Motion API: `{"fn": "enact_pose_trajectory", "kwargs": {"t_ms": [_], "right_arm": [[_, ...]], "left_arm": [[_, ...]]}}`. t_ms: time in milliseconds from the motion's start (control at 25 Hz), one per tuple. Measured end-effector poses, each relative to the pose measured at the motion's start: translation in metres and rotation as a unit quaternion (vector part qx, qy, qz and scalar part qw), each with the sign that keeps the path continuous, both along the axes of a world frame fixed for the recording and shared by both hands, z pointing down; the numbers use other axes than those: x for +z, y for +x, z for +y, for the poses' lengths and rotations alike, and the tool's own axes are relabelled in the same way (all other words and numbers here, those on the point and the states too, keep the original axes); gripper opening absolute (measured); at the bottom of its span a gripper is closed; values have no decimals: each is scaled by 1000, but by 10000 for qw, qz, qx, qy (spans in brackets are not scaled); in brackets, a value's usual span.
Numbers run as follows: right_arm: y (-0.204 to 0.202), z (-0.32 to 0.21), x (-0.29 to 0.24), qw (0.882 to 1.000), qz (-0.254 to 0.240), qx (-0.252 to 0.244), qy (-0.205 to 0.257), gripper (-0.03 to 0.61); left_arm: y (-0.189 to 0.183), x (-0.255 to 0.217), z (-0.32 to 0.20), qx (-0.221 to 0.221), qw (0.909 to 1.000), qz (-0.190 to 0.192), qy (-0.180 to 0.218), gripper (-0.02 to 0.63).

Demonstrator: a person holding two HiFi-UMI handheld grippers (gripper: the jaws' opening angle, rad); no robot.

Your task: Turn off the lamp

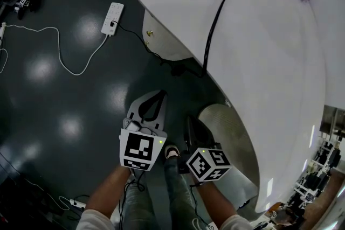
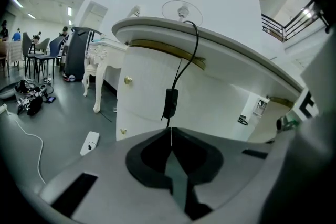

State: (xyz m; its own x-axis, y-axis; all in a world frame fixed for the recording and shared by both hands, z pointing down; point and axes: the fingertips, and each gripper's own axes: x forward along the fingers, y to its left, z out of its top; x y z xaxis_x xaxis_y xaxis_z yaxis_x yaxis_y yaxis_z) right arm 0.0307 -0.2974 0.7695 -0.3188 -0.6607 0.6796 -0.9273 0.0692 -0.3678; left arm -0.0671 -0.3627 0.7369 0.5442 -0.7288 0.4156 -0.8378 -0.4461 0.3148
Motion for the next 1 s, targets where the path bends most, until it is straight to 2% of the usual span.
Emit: {"fn": "enact_pose_trajectory", "kwargs": {"t_ms": [280,480,600,800,1000], "right_arm": [[-3,-1,-9,9999,-22,-85,50,-2],[-7,-2,-31,9995,-31,-286,121,-2],[-10,4,-58,9990,-78,-406,149,-2],[-27,1,-107,9967,-318,-617,426,-2],[-23,17,-160,9958,-403,-654,508,-2]], "left_arm": [[-1,9,26,-302,9989,39,-365,8],[1,-8,39,-397,9979,43,-514,9],[0,-36,49,-512,9969,118,-589,9],[-10,-92,46,-790,9960,166,-373,9],[0,-148,54,-1062,9935,277,-306,9]]}}
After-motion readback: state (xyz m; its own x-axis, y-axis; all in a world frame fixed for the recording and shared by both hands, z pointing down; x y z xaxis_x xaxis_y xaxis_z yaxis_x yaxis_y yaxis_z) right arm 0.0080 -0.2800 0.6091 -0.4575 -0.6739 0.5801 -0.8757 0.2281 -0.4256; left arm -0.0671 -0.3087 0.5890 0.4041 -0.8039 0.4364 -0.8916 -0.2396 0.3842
